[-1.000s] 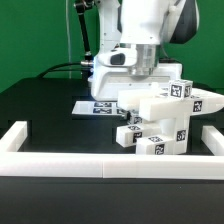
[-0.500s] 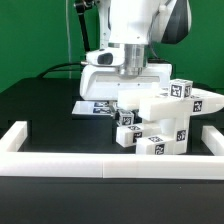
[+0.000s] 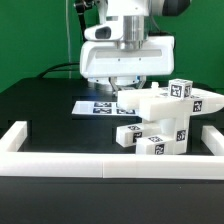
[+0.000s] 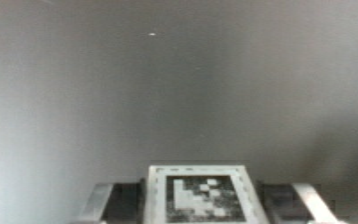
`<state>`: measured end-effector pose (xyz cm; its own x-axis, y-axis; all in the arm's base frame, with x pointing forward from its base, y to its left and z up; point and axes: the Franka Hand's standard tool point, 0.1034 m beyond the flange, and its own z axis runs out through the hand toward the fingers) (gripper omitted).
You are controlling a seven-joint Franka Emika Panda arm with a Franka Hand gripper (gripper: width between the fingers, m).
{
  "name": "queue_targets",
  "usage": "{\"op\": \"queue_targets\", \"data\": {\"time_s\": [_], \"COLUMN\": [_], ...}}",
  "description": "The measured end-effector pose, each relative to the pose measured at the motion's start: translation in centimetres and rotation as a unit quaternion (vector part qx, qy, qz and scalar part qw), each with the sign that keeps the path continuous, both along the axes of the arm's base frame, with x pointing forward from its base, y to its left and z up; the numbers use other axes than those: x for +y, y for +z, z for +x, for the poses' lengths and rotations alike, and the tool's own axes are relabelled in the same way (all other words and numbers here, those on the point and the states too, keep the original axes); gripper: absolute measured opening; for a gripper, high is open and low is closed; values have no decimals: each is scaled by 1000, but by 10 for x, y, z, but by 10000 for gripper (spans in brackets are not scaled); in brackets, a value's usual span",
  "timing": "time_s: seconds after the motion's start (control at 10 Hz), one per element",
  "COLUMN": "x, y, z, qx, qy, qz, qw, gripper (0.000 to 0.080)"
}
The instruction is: Assemble chair
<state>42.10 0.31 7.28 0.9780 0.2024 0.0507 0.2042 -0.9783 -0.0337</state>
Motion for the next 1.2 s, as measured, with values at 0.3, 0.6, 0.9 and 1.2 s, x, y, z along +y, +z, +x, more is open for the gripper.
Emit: {"op": "queue_targets", "data": {"time_s": [0.3, 0.6, 0.9, 1.2], "x": [3, 3, 13, 12], "y": [12, 13, 46, 40], "z": [4, 4, 25, 21], "qx": [-3, -3, -5, 0], "qy": [0, 0, 11, 11], "qz": [3, 3, 8, 7], "qw": [1000, 1000, 1000, 1000], "gripper": [288, 288, 288, 288]}}
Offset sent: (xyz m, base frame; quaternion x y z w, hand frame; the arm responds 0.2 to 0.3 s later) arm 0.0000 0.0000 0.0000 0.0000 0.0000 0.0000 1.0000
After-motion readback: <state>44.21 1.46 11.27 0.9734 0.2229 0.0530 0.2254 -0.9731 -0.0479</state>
